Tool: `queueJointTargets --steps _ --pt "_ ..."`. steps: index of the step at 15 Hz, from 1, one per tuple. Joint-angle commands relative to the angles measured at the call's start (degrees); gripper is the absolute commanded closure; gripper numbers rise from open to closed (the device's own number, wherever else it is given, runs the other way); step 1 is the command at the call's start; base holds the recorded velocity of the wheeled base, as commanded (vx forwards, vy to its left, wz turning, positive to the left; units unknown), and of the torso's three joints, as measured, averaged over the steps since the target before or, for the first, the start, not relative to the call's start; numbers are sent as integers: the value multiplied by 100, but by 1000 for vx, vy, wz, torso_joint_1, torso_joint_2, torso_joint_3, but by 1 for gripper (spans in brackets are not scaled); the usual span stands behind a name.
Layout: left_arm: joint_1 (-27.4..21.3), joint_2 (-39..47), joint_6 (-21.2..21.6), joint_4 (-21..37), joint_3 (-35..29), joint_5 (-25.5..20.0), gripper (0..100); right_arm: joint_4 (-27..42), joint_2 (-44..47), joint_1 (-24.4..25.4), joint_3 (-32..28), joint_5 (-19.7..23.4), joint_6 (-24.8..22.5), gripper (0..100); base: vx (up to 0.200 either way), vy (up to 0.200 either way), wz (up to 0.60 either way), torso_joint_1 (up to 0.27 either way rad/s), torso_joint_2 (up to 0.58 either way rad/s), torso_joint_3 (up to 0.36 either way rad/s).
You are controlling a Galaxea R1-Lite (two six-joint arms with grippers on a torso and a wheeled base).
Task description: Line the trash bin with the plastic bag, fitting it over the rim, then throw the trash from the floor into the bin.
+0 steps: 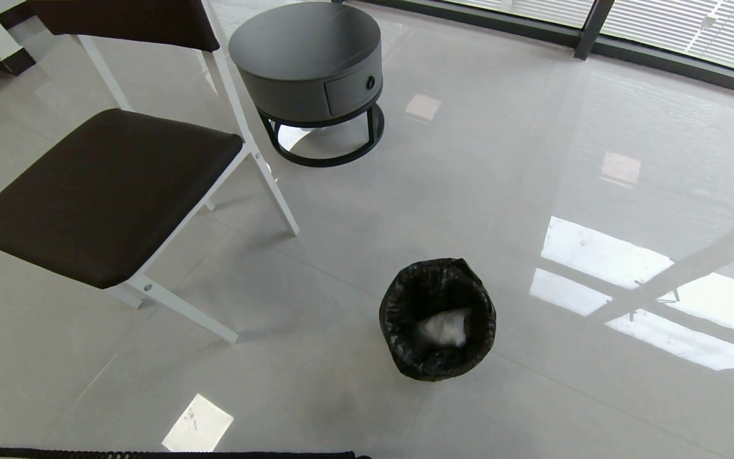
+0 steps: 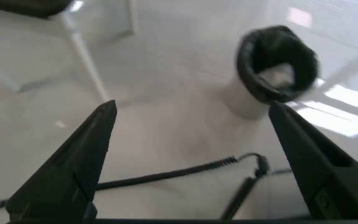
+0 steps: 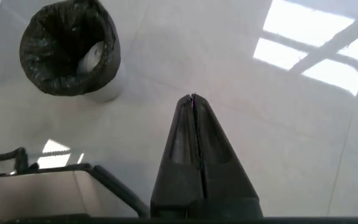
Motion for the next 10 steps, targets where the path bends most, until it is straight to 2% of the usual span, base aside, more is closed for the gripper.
queueJointTargets --steps 1,2,3,4,6,7,8,10 --pt "-129 2 43 16 2 3 0 6 -393 56 140 11 57 100 0 0 0 0 0 0" --pt "-121 2 52 16 11 118 0 6 -393 56 140 2 57 100 0 0 0 0 0 0" --pt "-112 2 70 16 11 654 0 6 -384 56 131 2 48 100 0 0 0 0 0 0" --pt "-103 2 -71 7 11 900 0 6 -393 56 131 -51 40 100 0 0 0 0 0 0" --pt "-121 11 -62 16 11 742 0 -29 -393 56 140 -464 57 100 0 0 0 0 0 0" --pt "-217 20 -132 25 2 372 0 -91 -393 56 157 -446 119 100 0 0 0 0 0 0" --pt "-367 29 -124 25 2 337 0 -91 -393 65 157 -332 259 100 0 0 0 0 0 0" --pt "-367 11 -71 7 11 425 0 -100 -393 65 166 -262 259 100 0 0 0 0 0 0"
